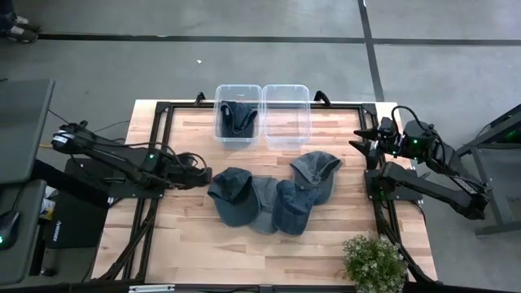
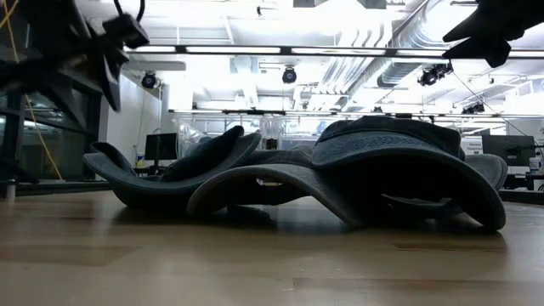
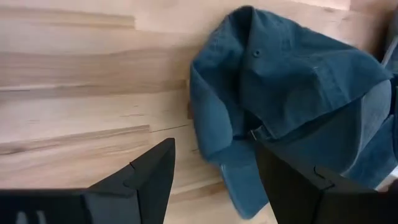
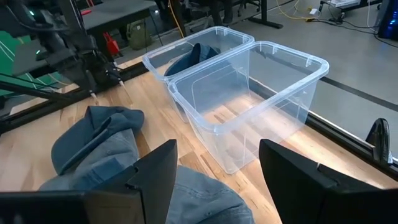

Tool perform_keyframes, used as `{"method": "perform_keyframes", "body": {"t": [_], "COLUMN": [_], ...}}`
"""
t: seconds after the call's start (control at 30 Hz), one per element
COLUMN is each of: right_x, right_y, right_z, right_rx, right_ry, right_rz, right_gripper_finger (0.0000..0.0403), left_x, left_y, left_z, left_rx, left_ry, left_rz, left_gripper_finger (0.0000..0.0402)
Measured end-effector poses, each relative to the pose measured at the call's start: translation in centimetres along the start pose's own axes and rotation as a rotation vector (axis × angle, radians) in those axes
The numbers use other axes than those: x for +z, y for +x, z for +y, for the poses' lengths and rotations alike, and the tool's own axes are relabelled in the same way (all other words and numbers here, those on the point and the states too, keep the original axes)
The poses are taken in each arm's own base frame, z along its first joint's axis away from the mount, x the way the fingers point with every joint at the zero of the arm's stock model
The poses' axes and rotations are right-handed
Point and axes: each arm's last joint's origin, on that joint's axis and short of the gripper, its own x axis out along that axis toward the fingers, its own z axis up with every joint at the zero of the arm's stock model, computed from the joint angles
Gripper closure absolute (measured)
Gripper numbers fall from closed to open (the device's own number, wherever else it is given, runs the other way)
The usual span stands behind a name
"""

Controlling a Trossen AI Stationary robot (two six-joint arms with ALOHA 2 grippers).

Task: Pick and place caps into container
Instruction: Put the left blue cap into the left transparent container

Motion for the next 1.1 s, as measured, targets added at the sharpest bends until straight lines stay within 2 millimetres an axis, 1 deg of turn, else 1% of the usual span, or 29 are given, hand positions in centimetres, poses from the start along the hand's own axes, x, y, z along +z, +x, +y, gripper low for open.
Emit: {"method": "perform_keyframes", "body": {"t": [0.13, 0.23, 0.3, 0.4, 0.63, 0.73, 0.93, 1.1], "right_x": [0.0, 0.0, 0.0, 0.0, -0.2, -0.3, -0.4, -0.4], "right_y": [0.0, 0.0, 0.0, 0.0, 0.0, 0.0, 0.0, 0.0], "right_z": [0.0, 0.0, 0.0, 0.0, 0.0, -0.1, -0.1, -0.1], "right_rx": [0.001, 0.000, 0.001, 0.003, -0.001, -0.004, -0.006, -0.007], "right_ry": [0.000, 0.001, 0.000, 0.001, 0.003, 0.004, 0.004, 0.004], "right_rz": [0.000, 0.001, 0.001, 0.007, 0.024, 0.035, 0.043, 0.043], "right_gripper_finger": [0.0180, 0.0180, 0.0180, 0.0180, 0.0180, 0.0180, 0.0180, 0.0180], "left_x": [-0.2, -0.2, -0.2, -0.2, 0.6, 1.0, 1.7, 1.9], "left_y": [2.2, 3.4, 3.7, 4.3, 4.6, 4.6, 5.7, 7.3], "left_z": [0.8, 1.1, 1.6, 1.5, 1.4, 1.3, 1.3, 0.3], "left_rx": [-0.030, -0.032, -0.013, -0.057, -0.059, -0.055, 0.010, -0.018], "left_ry": [-0.058, -0.094, -0.100, -0.119, -0.160, -0.173, -0.203, -0.199], "left_rz": [-0.005, 0.026, 0.047, 0.078, 0.079, 0.092, 0.128, 0.234], "left_gripper_finger": [0.0181, 0.0181, 0.0180, 0.0169, 0.0112, 0.0098, 0.0094, 0.0094]}}
